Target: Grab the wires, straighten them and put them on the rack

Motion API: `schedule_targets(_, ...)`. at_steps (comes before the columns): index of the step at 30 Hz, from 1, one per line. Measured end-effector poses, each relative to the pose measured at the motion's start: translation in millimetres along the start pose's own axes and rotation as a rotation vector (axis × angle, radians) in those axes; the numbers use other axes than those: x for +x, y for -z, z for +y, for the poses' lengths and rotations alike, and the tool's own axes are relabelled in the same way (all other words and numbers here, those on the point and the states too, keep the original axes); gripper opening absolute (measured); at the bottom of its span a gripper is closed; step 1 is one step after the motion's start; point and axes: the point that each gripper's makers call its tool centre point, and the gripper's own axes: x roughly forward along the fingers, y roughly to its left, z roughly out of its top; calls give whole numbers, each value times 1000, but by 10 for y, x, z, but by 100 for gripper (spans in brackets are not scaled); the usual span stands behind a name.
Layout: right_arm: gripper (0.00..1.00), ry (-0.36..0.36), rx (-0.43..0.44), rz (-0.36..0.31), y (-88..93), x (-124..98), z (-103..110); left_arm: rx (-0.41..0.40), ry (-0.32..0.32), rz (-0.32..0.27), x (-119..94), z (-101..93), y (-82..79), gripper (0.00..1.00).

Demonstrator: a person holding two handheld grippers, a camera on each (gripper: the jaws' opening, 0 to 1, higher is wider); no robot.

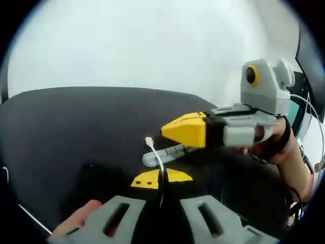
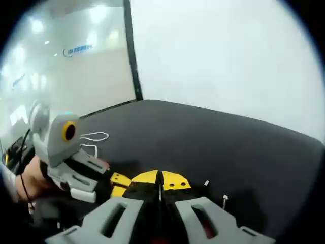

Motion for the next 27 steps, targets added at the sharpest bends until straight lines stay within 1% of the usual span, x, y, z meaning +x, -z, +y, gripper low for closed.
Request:
schedule_targets(2, 0, 10, -7, 3, 35, 65, -16, 3, -2, -1, -2, 1, 2, 6)
schedule_targets(3, 0, 17, -31, 17, 67, 104, -32, 4, -2, -2, -3, 0, 3, 6)
schedule_targets(4, 0, 40, -55, 49, 127, 130, -78, 2, -1, -4, -3, 2, 3, 6)
schedule_targets(5, 0, 60, -85, 52, 181, 137, -74, 2, 0, -5, -4, 2, 4, 6)
schedule_targets(8, 0, 46, -72, 53, 190, 176, -78, 10, 0, -6, -11, -7, 11, 6)
schedule_targets(11, 0, 48, -74, 53, 179, 183, -106, 17, -1, -5, -14, -11, 11, 6)
schedule_targets(12, 0, 49, -49, 56, 182, 191, -120, 19, -2, -5, -12, -11, 10, 6)
schedule_targets(13, 0, 48, -51, 58, 183, 197, -113, 25, -4, -6, -12, -13, 12, 6)
schedule_targets(14, 0, 48, -63, 64, 184, 202, -107, 35, -7, -7, -12, -16, 14, 6)
schedule_targets(16, 0, 63, -126, 90, 201, 190, -104, 52, -9, -8, -8, -16, 13, 6)
schedule_targets(18, 0, 81, -169, 117, 217, 184, -65, 61, -11, -7, -4, -11, 9, 6)
schedule_targets(19, 0, 85, -188, 131, 204, 211, -86, 61, -13, -6, -4, -8, 8, 6)
schedule_targets(24, 0, 85, -233, 163, 234, 191, -44, 76, -18, -9, -2, -5, 8, 6)
schedule_targets(25, 0, 87, -254, 175, 228, 200, -75, 81, -20, -9, -3, -7, 9, 6)
schedule_targets(27, 0, 98, -299, 227, 239, 202, -65, 95, -26, -6, 1, -8, 10, 6)
